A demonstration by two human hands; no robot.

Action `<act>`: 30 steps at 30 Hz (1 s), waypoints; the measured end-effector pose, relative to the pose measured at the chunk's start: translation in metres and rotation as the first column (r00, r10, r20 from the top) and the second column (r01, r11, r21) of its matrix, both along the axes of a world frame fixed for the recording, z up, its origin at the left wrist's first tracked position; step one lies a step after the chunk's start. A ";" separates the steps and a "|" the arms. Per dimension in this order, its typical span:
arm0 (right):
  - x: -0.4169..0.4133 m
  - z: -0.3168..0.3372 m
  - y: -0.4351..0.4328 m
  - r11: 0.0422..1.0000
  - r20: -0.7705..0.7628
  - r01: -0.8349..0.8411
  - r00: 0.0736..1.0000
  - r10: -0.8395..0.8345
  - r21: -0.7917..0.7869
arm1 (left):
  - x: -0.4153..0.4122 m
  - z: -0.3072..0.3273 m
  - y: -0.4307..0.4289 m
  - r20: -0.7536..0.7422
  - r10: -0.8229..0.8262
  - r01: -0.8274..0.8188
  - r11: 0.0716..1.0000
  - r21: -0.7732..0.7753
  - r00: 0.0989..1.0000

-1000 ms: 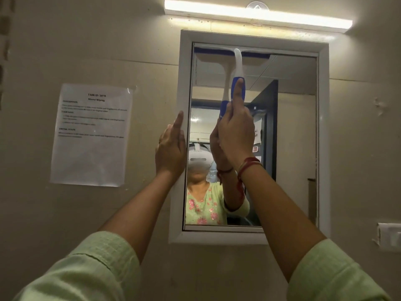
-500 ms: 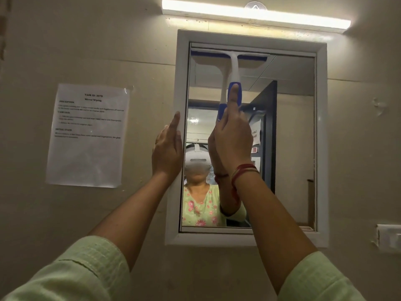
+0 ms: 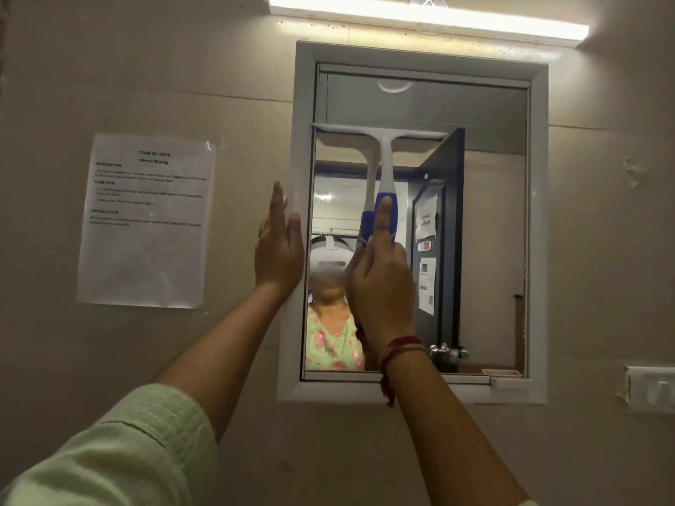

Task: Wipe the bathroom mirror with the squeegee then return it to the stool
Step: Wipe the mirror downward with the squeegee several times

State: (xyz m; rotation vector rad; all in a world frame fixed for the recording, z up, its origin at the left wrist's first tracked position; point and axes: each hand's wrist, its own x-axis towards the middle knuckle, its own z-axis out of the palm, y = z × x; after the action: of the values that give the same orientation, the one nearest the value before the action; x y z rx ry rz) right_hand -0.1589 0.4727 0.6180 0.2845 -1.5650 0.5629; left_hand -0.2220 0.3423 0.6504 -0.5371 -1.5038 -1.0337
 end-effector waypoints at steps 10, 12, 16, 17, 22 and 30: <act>0.010 -0.060 -0.003 1.000 0.094 -0.010 0.995 0.011 -0.017 | -0.002 0.001 -0.002 0.099 -0.136 0.134 0.991 0.023 0.986; 0.017 -0.077 -0.003 1.000 0.116 -0.018 0.993 0.020 -0.016 | -0.002 0.000 -0.002 0.105 -0.176 0.172 0.984 0.041 0.979; 0.032 -0.117 -0.003 0.998 0.160 -0.058 0.985 0.059 -0.013 | -0.004 0.000 -0.005 0.119 -0.215 0.211 0.976 0.045 0.969; 0.034 -0.127 -0.002 0.998 0.170 -0.066 0.983 0.067 -0.007 | -0.005 0.000 -0.005 0.121 -0.220 0.217 0.975 0.039 0.968; 0.043 -0.162 -0.002 0.997 0.224 -0.081 0.971 0.083 -0.020 | -0.007 0.001 -0.004 0.135 -0.226 0.222 0.974 0.044 0.965; 0.059 -0.197 0.001 0.997 0.264 -0.070 0.962 0.075 -0.029 | -0.003 0.001 -0.002 0.144 -0.176 0.171 0.984 0.044 0.974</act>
State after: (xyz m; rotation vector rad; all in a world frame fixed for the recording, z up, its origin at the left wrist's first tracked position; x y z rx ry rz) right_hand -0.0999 0.4740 0.4205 0.2603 -1.8124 0.6947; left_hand -0.2255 0.3402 0.6518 -0.5886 -1.5880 -1.2540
